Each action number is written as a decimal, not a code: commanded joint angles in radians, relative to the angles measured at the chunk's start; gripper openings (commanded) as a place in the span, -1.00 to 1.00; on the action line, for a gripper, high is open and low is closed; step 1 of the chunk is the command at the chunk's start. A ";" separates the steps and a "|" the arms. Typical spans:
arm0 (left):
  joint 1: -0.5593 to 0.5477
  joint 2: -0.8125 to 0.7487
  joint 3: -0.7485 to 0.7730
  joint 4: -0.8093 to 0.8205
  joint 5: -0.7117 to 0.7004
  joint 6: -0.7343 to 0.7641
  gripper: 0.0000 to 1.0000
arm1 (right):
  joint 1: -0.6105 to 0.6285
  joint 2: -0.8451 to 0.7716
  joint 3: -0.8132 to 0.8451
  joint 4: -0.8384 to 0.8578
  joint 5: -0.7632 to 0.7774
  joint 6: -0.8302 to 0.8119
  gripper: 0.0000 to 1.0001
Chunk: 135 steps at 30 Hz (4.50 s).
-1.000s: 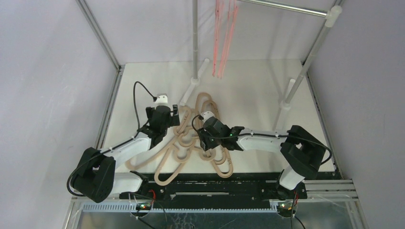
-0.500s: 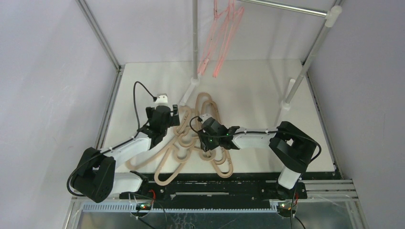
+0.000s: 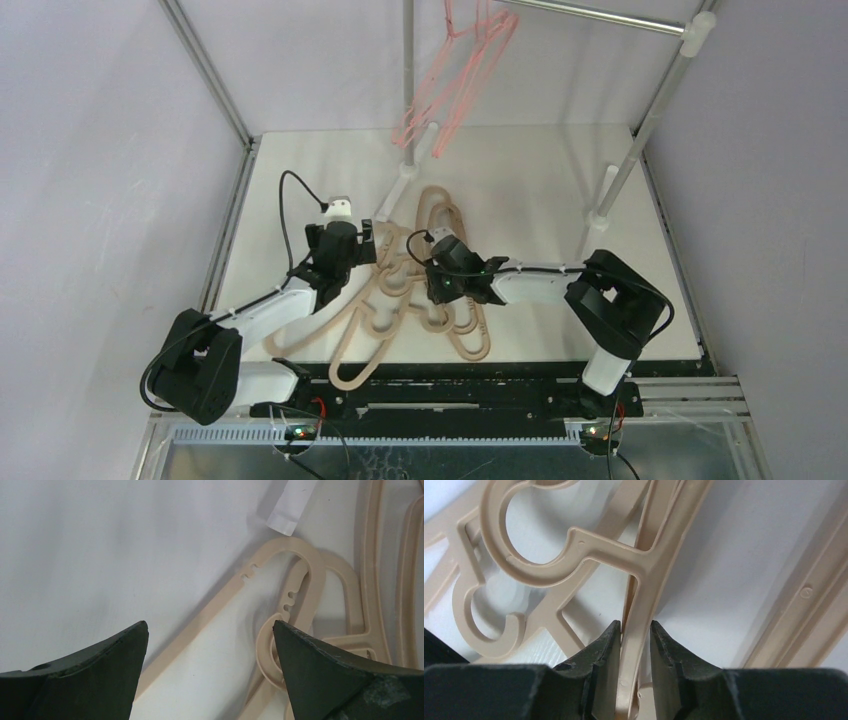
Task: Organize the hangers
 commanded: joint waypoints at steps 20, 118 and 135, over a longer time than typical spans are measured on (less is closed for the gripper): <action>-0.004 -0.014 0.045 0.015 -0.005 -0.002 0.99 | -0.121 -0.002 0.026 0.154 0.076 -0.002 -0.54; -0.149 -0.206 -0.064 -0.066 0.026 -0.046 0.99 | -0.288 -0.052 0.062 0.046 0.440 0.155 -0.93; -0.149 -0.210 -0.069 -0.061 0.036 -0.049 0.99 | -0.289 -0.148 0.092 0.066 0.366 -0.032 -0.94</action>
